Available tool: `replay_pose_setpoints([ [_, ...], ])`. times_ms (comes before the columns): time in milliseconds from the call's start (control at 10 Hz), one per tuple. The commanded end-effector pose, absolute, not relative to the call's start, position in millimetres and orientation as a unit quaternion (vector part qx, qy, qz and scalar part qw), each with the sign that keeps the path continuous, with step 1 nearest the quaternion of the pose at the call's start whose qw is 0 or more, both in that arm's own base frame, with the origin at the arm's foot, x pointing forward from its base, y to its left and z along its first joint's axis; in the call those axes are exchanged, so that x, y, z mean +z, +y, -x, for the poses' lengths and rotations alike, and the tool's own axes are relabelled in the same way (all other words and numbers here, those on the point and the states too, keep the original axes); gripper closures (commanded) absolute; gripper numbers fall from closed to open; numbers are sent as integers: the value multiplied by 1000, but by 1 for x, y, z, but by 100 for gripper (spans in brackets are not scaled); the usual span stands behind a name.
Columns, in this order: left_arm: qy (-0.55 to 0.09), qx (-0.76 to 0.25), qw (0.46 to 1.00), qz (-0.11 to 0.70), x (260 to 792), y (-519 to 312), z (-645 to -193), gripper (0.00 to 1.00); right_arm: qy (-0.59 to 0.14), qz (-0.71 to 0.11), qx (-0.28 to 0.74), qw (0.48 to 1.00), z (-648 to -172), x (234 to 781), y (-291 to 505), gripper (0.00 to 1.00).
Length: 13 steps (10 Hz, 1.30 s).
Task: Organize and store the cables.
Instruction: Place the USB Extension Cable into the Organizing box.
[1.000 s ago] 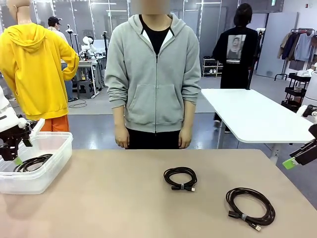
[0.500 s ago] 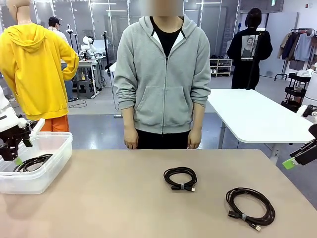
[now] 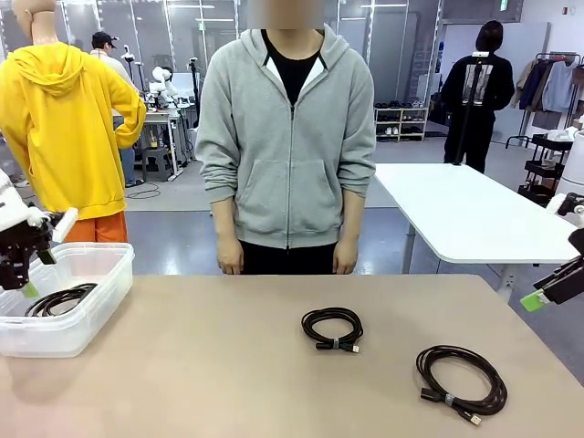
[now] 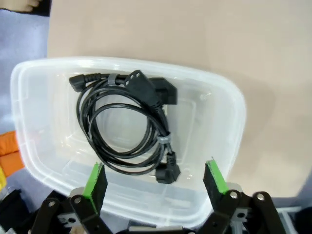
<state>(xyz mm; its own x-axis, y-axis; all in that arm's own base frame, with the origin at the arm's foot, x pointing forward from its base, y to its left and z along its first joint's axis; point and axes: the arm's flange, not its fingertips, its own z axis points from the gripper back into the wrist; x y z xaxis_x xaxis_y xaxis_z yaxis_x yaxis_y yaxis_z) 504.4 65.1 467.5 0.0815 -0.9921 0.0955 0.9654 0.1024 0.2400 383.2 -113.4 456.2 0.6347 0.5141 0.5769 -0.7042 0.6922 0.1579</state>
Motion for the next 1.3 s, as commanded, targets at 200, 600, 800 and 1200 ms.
replay_pose_setpoints([
  [200, -179, -587, 789, 33, 519, 41, -414, 0, -253, -186, 344, 885, -383, 457, -114, 0],
  [600, -280, -504, 805, 141, 522, 15, -360, 0, -253, -188, 344, 884, -383, 456, -113, 0],
  [800, -300, -502, 802, 117, 524, 5, -331, 0, -252, -136, 426, 858, -392, 502, -79, 0],
  [1200, -282, -510, 801, 139, 526, 13, -347, 0, -197, -74, 559, 802, -445, 525, 22, 0],
])
